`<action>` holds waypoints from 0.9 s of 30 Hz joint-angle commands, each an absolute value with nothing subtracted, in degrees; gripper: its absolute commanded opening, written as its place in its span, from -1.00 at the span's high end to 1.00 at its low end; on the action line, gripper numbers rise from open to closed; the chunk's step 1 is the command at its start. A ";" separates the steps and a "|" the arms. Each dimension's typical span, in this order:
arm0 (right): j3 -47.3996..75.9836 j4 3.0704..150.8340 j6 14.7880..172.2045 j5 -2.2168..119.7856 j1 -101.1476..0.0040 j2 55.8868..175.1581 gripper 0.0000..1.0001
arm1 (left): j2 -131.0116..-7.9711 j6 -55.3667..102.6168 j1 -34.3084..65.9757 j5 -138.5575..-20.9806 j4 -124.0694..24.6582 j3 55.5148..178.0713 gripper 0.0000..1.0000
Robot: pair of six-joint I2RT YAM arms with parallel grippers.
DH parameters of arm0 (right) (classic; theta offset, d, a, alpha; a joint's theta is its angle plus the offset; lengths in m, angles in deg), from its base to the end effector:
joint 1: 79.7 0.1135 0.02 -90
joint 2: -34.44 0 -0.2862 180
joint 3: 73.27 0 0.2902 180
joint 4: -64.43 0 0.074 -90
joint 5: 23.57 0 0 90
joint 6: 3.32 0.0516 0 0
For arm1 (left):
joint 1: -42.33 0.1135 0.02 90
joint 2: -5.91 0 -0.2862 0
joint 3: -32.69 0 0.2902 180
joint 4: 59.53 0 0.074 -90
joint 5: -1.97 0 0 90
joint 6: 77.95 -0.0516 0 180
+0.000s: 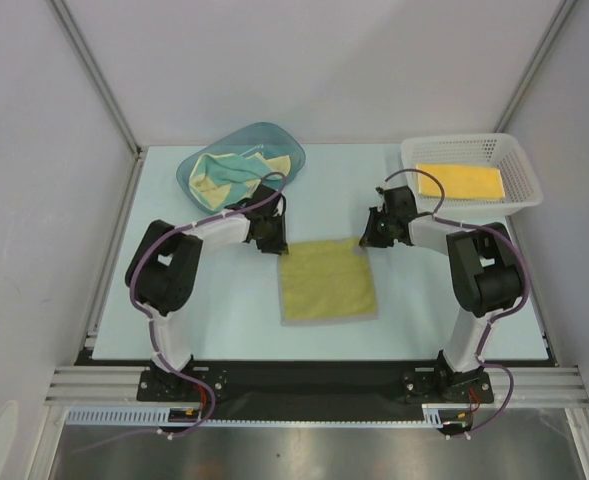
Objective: Fold and stack the towels
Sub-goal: Fold the towel
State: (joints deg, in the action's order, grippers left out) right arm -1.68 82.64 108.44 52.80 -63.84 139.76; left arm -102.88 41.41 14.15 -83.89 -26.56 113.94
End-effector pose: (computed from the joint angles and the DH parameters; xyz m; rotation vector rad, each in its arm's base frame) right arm 0.3944 0.1247 0.1306 0.0260 2.5312 0.5674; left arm 0.3784 -0.2069 0.1411 -0.0021 2.6928 -0.4264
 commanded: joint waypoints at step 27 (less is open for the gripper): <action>36.73 126.45 62.78 19.75 -70.91 158.10 0.07 | -105.17 5.55 20.36 -66.76 -21.24 126.27 -0.01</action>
